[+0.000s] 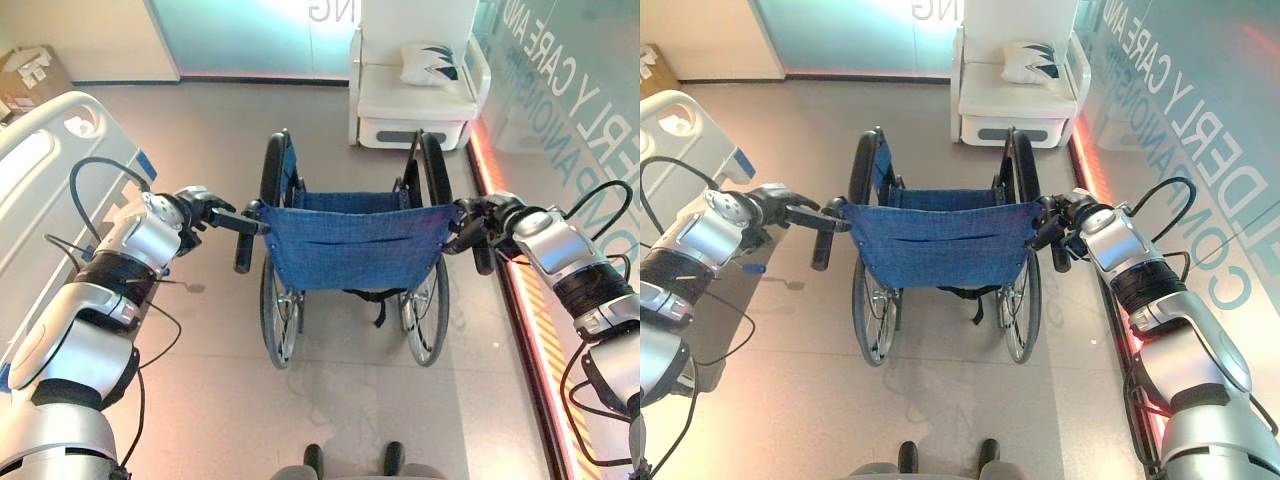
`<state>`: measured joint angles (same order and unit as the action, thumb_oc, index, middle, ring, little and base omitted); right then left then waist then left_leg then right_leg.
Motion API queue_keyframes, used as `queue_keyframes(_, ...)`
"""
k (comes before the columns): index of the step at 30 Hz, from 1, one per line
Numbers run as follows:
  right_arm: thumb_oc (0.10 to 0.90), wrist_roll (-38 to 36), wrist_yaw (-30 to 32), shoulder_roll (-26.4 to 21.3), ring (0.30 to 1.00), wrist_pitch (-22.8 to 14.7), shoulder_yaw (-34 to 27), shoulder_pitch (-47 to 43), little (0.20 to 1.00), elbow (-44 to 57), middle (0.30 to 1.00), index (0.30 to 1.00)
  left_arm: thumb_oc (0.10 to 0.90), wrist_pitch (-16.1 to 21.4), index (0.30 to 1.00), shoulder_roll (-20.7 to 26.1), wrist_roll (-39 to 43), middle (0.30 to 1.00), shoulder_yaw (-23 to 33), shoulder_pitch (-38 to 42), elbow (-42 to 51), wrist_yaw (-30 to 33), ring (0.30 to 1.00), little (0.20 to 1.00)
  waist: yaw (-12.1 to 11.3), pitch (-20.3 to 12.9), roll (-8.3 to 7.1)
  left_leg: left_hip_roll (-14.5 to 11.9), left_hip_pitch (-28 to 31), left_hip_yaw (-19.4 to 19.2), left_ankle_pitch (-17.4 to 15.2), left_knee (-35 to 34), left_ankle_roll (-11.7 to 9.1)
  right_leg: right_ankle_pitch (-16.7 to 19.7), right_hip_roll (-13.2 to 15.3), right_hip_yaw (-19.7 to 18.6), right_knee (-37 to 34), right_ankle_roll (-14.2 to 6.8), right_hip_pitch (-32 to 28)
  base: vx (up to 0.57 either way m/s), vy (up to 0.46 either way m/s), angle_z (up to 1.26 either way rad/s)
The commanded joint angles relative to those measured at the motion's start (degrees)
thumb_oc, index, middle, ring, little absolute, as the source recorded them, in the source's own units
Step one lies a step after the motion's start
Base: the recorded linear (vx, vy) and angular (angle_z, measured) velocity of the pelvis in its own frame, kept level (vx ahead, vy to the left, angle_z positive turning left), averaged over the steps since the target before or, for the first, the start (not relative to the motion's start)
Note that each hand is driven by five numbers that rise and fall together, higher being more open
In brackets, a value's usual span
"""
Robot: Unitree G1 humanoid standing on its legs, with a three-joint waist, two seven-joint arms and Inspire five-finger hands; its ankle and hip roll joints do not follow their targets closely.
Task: Push the wheelchair next to the bed
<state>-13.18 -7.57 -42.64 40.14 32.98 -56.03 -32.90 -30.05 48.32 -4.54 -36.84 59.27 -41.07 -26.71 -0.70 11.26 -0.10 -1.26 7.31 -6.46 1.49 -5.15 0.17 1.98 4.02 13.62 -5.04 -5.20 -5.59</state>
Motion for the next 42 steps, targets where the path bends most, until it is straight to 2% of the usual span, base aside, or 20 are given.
queue_keyframes(1, 0.8, 9.44, 0.87, -9.54, 0.9, -0.12, 3.89, -6.41, 0.9, -5.46, 0.9, 0.9, 0.8, -3.71, 0.9, 8.07, -13.4, 0.9, -2.69, 3.43, -8.72, -0.86, 0.9, 0.9, -0.91, -3.62, -0.94, 4.27, -2.21, 0.79, -4.37, 3.71, 2.16, -2.58, -0.8, -0.19, 5.12, -1.02, 1.24, 0.0, 0.0, 0.0)
queue_keyframes(4, 0.8, 8.27, 0.16, -9.01, 0.9, -0.2, 4.73, -7.54, 0.9, -6.58, 0.9, 0.9, 0.8, -2.41, 0.9, 7.6, -12.15, 0.9, -4.01, 4.78, -9.34, -1.67, 0.9, 0.9, -0.93, -3.53, -0.91, 4.32, -2.47, 0.85, -4.35, 3.86, 2.15, -2.54, -0.76, -0.23, 5.14, -0.99, 1.38, 0.0, 0.0, 0.0)
queue_keyframes(6, 0.8, 8.45, -0.79, -8.25, 0.9, 0.03, 5.06, -8.12, 0.9, -7.41, 0.9, 0.9, 0.8, -0.66, 0.9, 6.56, -13.54, 0.9, -5.55, 5.9, -9.57, -6.43, 0.9, 0.9, -0.79, -3.65, -0.87, 4.3, -2.49, 0.8, -4.41, 3.86, 2.05, -2.54, -0.69, -0.24, 5.21, -1.05, 1.5, 0.0, 0.0, 0.0)
queue_keyframes(8, 0.8, 8.42, -0.63, -7.87, 0.9, 0.07, 5.46, -8.62, 0.9, -7.97, 0.9, 0.9, 0.8, -0.57, 0.9, 5.93, -13.28, 0.9, -6.39, 6.32, -9.85, -7.96, 0.9, 0.9, -0.79, -3.63, -0.9, 4.33, -2.58, 0.86, -4.33, 3.83, 2.02, -2.47, -0.74, -0.31, 5.12, -1.03, 1.51, 0.0, 0.0, 0.0)
queue_keyframes(14, 0.8, 8.86, -0.86, -6.61, 0.9, 1.43, 6.74, -10.71, 0.9, -10.03, 0.9, 0.9, 0.8, -4.41, 0.9, 3.12, -9.65, 0.9, -7.69, 7.43, -10.16, -15.02, 0.9, 0.9, -0.63, -3.91, -0.79, 4.35, -2.35, 0.79, -4.16, 3.41, 2.01, -2.27, -0.83, -0.57, 4.8, -1.04, 1.45, 0.0, 0.0, 0.0)
queue_keyframes(16, 0.8, 9.04, -1.3, -6.5, 0.9, 1.59, 6.73, -11.02, 0.9, -10.56, 0.9, 0.9, 0.8, -4.51, 0.9, 2.65, -10.12, 0.9, -7.61, 7.36, -10.36, -16.18, 0.9, 0.9, -0.59, -3.93, -0.83, 4.33, -2.36, 0.75, -4.16, 3.43, 2.0, -2.26, -0.82, -0.62, 4.78, -1.04, 1.45, 0.0, 0.0, 0.0)
queue_keyframes(17, 0.8, 8.07, -2.01, -6.16, 0.9, 2.75, 6.98, -11.69, 0.9, -11.23, 0.9, 0.9, 0.8, -5.84, 0.9, 1.87, -8.32, 0.9, -7.73, 7.43, -10.47, -16.93, 0.9, 0.9, -0.51, -3.95, -0.9, 4.32, -2.38, 0.76, -4.09, 3.44, 1.99, -2.21, -0.81, -0.78, 4.77, -1.03, 1.48, 0.0, 0.0, 0.0)
queue_keyframes(19, 0.8, 7.17, -2.64, -5.76, 0.9, 4.11, 6.9, -11.75, 0.9, -11.52, 0.9, 0.9, 0.8, -6.85, 0.9, 1.23, -7.67, 0.9, -7.43, 7.44, -10.54, -17.1, 0.9, 0.9, -0.47, -3.97, -0.96, 4.3, -2.36, 0.7, -4.03, 3.35, 1.95, -2.21, -0.81, -0.8, 4.69, -1.04, 1.44, 0.0, 0.0, 0.0)
queue_keyframes(21, 0.8, 9.37, -4.08, -4.77, 0.9, 7.84, 6.7, -11.71, 0.9, -12.95, 0.9, 0.9, 0.8, -7.66, 0.9, 0.14, -5.67, 0.9, -7.24, 7.29, -10.68, -17.38, 0.9, 0.9, -0.43, -4.06, -1.12, 4.29, -2.18, 0.57, -4.02, 3.22, 1.96, -2.21, -0.82, -0.83, 4.66, -0.99, 1.35, 0.0, 0.0, 0.0)
queue_keyframes(29, 0.8, 10.92, -10.35, -3.45, 0.9, 8.39, 7.61, -12.64, 0.9, -17.14, 0.9, 0.9, 0.8, -7.56, 0.9, -2.14, -5.28, 0.9, -8.16, 8.15, -10.7, -19.14, 0.9, 0.9, -0.55, -4.69, -1.36, 4.1, -2.06, 0.46, -3.78, 2.72, 1.82, -2.12, -0.79, -0.71, 4.17, -1.01, 1.11, 0.0, 0.0, 0.0)
queue_keyframes(31, 0.8, 12.12, -13.16, -3.35, 0.9, 8.82, 8.03, -12.76, 0.9, -17.55, 0.9, 0.9, 0.8, -7.22, 0.9, -2.45, -5.28, 0.9, -8.26, 8.19, -10.66, -18.11, 0.9, 0.9, -0.55, -4.82, -1.47, 4.13, -2.07, 0.53, -3.67, 2.56, 1.79, -2.06, -0.83, -0.71, 4.0, -1.02, 1.07, 0.0, 0.0, 0.0)
queue_keyframes(33, 0.8, 15.32, -17.83, -2.61, 0.9, 9.12, 9.01, -13.23, 0.9, -19.13, 0.9, 0.9, 0.8, -7.14, 0.9, -3.28, -4.1, 0.9, -8.36, 8.52, -11.2, -14.2, 0.9, 0.9, -0.47, -5.0, -1.66, 4.14, -1.87, 0.52, -3.52, 2.15, 1.69, -1.97, -0.82, -0.64, 3.8, -1.04, 1.03, 0.0, 0.0, 0.0)
queue_keyframes(35, 0.8, 17.2, -18.2, -2.24, 0.9, 9.39, 9.62, -13.29, 0.9, -19.98, 0.9, 0.9, 0.8, -7.41, 0.9, -3.89, -3.52, 0.9, -8.55, 8.76, -11.57, -12.63, 0.9, 0.9, -0.44, -5.13, -1.81, 4.07, -1.74, 0.33, -3.5, 2.06, 1.67, -1.93, -0.79, -0.54, 3.72, -1.05, 0.93, 0.0, 0.0, 0.0)
queue_keyframes(39, 0.8, 18.01, -20.49, -1.82, 0.9, 9.77, 9.85, -13.58, 0.9, -21.36, 0.9, 0.9, 0.8, -6.65, 0.9, -4.88, -6.11, 0.9, -8.72, 8.68, -12.63, -13.99, 0.9, 0.9, -0.36, -5.47, -2.0, 4.04, -1.86, 0.23, -3.57, 2.15, 1.62, -1.9, -0.8, -0.8, 3.62, -1.12, 0.99, 0.0, 0.0, 0.0)
queue_keyframes(42, 0.8, 16.38, -21.24, -1.32, 0.9, 9.09, 10.12, -13.48, 0.9, -22.17, 0.9, 0.9, 0.8, -6.64, 0.9, -5.7, -6.35, 0.9, -9.16, 8.75, -12.93, -14.01, 0.9, 0.9, -0.2, -5.4, -2.0, 3.95, -1.78, 0.01, -3.45, 1.99, 1.52, -1.75, -0.83, -0.8, 3.56, -1.14, 1.03, 0.0, 0.0, 0.0)
